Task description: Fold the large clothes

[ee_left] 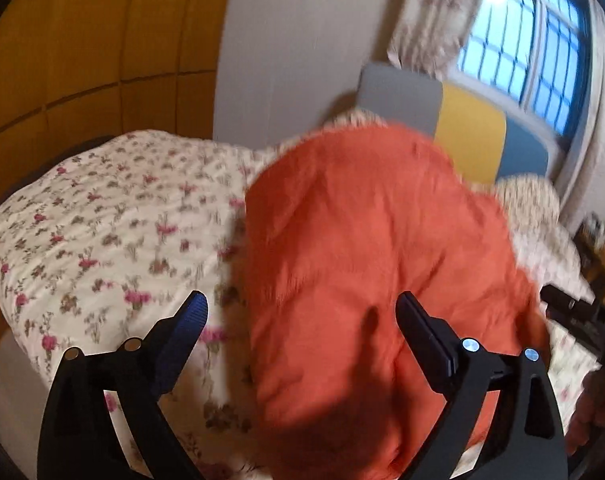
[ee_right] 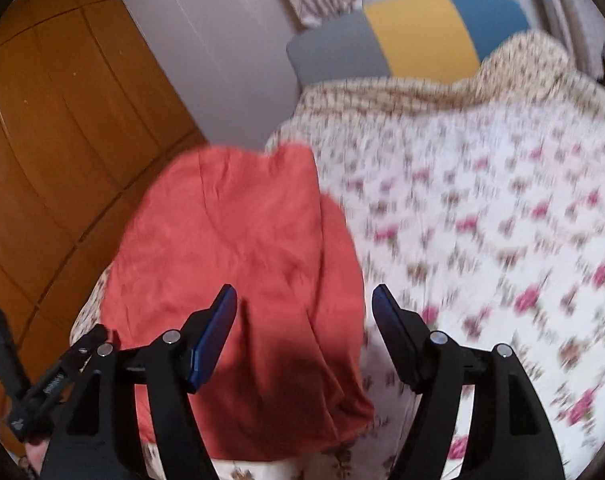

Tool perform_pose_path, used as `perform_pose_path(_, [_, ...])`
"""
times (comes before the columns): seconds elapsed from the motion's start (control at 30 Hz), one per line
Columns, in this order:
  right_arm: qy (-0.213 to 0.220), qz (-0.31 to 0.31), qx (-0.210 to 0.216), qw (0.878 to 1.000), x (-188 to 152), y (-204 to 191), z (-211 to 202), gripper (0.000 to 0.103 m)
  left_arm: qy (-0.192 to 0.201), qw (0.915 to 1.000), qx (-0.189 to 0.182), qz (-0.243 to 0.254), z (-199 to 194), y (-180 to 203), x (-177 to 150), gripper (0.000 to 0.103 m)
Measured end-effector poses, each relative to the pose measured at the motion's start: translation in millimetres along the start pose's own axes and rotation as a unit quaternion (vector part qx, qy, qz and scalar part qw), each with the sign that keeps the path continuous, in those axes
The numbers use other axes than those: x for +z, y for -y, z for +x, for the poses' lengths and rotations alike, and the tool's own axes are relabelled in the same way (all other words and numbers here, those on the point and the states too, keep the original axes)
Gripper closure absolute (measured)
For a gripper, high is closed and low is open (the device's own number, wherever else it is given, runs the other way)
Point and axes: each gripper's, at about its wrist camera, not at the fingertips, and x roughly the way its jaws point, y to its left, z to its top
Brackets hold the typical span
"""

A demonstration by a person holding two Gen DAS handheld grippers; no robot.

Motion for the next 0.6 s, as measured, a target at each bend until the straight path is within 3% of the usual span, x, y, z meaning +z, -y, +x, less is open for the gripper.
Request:
perform_pose_path(0.13, [-0.008,-0.041,-0.001,0.999,30,-35,30,0.036,0.007,0.9991,0.034,0.024,12,19,37,0.009])
perform_pose_path(0.3, [-0.037,-0.076,-0.015,0.996,49,-67,84,0.04,-0.034,0.9959,0.055,0.064,62,43,71,0.009])
perform_pose_path(0.47, [-0.052,-0.082,-0.044,0.994,55,-58,130,0.041,-0.039,0.9951,0.053,0.075,99,55,77,0.007])
perform_pose_path(0.6, [-0.067,-0.093,-0.054,0.992,45,-41,159,0.041,-0.056,0.9961,0.04,0.056,120,49,70,0.004])
